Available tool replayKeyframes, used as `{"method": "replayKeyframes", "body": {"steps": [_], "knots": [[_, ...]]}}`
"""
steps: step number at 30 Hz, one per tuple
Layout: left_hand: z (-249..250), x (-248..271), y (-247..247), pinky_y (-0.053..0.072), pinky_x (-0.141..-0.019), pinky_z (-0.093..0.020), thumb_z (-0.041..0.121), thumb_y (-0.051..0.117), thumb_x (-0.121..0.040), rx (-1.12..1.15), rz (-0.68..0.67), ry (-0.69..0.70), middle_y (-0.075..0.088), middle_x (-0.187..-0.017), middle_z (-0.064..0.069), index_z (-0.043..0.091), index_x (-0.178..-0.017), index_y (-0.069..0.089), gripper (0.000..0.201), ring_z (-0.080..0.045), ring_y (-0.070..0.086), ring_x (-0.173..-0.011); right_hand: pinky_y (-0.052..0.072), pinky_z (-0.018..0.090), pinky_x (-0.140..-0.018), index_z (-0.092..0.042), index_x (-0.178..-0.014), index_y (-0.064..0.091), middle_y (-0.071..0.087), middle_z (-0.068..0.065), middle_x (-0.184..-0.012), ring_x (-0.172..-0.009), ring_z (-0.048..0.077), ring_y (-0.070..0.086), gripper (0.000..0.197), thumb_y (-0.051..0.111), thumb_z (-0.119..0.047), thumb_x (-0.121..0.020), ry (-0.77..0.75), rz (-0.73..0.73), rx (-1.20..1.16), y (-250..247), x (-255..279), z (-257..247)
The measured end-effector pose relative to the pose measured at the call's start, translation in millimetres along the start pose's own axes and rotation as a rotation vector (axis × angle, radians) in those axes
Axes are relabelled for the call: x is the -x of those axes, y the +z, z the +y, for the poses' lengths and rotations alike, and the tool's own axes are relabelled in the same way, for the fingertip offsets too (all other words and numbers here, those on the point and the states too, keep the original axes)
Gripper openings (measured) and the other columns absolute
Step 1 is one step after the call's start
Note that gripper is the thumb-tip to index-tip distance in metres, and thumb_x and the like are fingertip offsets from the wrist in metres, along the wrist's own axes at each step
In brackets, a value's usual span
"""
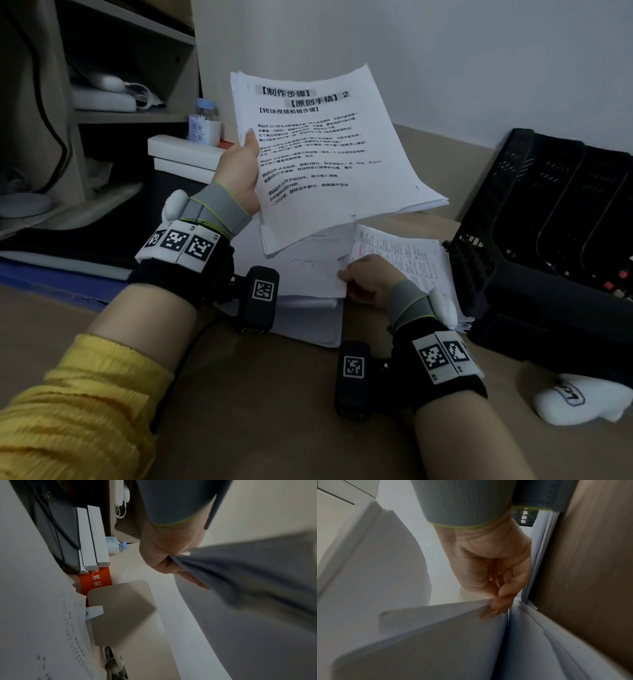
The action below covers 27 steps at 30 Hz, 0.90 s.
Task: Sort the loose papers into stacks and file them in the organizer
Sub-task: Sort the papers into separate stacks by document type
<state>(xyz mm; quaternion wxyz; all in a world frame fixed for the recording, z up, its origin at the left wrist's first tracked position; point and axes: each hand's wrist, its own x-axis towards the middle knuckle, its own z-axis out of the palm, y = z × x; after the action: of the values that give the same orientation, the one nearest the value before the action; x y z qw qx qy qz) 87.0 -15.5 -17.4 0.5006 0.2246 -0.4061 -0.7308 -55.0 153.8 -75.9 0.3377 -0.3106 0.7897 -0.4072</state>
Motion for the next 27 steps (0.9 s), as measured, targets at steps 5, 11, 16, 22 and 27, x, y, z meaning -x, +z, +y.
{"method": "replayKeyframes", "body": {"steps": [5, 11, 16, 22, 27], "knots": [[2, 5, 0, 0.054, -0.086, -0.055, 0.042, 0.043, -0.100, -0.025, 0.001, 0.002, 0.074, -0.105, -0.004, 0.019, -0.108, 0.062, 0.031, -0.027, 0.072, -0.094, 0.046, 0.017, -0.040, -0.005, -0.074, 0.055, 0.061, 0.007, -0.055, -0.053, 0.015, 0.057, 0.016, 0.060, -0.004, -0.090, 0.037, -0.041, 0.036, -2, 6, -2], [4, 12, 4, 0.057, -0.084, -0.050, 0.040, 0.042, -0.101, -0.035, 0.009, 0.008, 0.075, -0.103, -0.004, 0.018, -0.102, 0.063, 0.030, -0.026, 0.072, -0.092, 0.037, 0.012, -0.037, -0.007, -0.074, 0.053, 0.057, 0.000, -0.039, -0.032, 0.005, 0.052, 0.018, 0.060, -0.006, -0.090, 0.047, -0.077, 0.145, -4, 6, 0], [7, 14, 5, 0.057, -0.082, -0.050, 0.041, 0.042, -0.101, -0.038, -0.001, 0.000, 0.074, -0.105, -0.005, 0.018, -0.110, 0.063, 0.032, -0.026, 0.072, -0.092, 0.035, 0.012, -0.037, -0.007, -0.074, 0.052, 0.055, -0.002, -0.036, -0.029, 0.004, 0.049, 0.019, 0.059, -0.006, -0.091, 0.045, -0.068, 0.170, -4, 5, 0], [5, 16, 5, 0.059, -0.072, -0.043, 0.042, 0.041, -0.100, -0.165, 0.052, -0.003, 0.073, -0.107, -0.005, 0.013, -0.125, 0.055, 0.041, -0.025, 0.072, -0.090, 0.027, 0.012, -0.031, -0.005, -0.059, 0.055, 0.052, 0.006, -0.051, -0.026, 0.007, 0.039, 0.033, 0.067, -0.016, -0.088, -0.065, 0.129, 0.029, -8, 0, 4], [1, 16, 0, 0.057, -0.084, -0.044, 0.043, 0.039, -0.100, -0.330, 0.071, 0.030, 0.070, -0.111, -0.004, 0.017, -0.116, 0.056, 0.035, -0.025, 0.069, -0.097, 0.024, 0.016, -0.033, -0.011, -0.071, 0.056, 0.054, 0.005, -0.058, -0.032, 0.009, 0.038, 0.029, 0.043, -0.017, -0.096, -0.121, 0.348, -0.300, -24, -9, 2]]}}
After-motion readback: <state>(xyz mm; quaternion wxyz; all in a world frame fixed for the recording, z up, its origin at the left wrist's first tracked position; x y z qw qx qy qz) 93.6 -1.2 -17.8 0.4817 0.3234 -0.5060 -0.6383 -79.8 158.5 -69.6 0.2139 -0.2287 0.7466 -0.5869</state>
